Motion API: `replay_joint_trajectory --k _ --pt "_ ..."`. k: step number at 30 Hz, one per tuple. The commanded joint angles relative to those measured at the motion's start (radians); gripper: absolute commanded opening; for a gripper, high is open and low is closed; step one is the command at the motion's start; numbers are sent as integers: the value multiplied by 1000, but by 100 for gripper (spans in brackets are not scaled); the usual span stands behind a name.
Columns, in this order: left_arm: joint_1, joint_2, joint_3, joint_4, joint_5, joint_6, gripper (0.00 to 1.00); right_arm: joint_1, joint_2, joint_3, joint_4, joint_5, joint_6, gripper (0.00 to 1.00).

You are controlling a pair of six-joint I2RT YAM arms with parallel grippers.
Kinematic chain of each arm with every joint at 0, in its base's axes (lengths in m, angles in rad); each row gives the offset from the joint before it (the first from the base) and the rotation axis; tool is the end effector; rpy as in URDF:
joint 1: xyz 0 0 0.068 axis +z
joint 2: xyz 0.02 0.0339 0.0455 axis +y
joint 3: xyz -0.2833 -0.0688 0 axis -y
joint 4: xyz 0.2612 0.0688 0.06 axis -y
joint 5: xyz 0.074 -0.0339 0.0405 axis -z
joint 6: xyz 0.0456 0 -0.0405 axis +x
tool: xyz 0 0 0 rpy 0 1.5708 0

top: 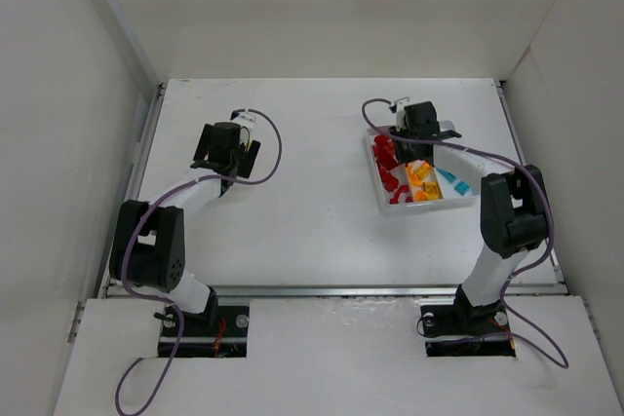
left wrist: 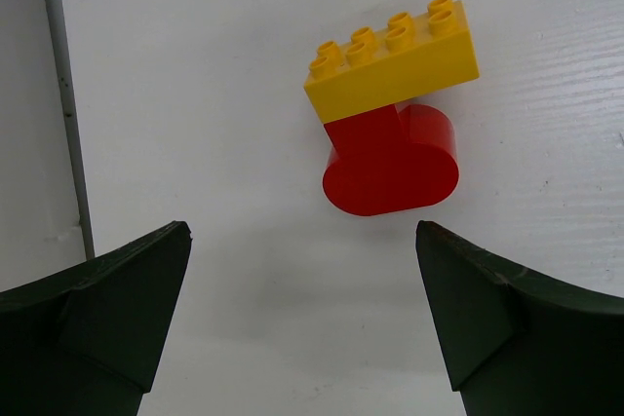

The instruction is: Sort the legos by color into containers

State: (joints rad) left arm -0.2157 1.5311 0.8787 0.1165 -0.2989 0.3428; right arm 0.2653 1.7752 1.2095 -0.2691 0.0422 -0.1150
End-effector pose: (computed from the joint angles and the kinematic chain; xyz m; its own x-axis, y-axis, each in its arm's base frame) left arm 0.3485 -0.0626 0.2256 -0.4841 0.4349 -0.7592 0.1274 0.8935 0.4306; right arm 0.3966 0.1058 0.2129 -0.6836 -0.3045 -0.6633 -0.3152 0.9429 -0.1081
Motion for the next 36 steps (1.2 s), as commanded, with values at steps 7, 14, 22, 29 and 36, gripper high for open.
replay_joint_trajectory --k 7,14,22,29,36 --pt "4 -28 3 29 3 1 100 32 -58 39 -36 31 18 0" --pt "4 -28 3 29 3 1 100 86 -132 48 -45 94 29 0" --pt "4 -37 -6 29 3 1 100 100 -54 68 -57 33 113 17" --pt "4 -37 -6 29 3 1 100 87 14 136 -131 24 123 71" --pt "4 -46 -6 29 3 1 100 58 -75 53 -99 68 152 59"
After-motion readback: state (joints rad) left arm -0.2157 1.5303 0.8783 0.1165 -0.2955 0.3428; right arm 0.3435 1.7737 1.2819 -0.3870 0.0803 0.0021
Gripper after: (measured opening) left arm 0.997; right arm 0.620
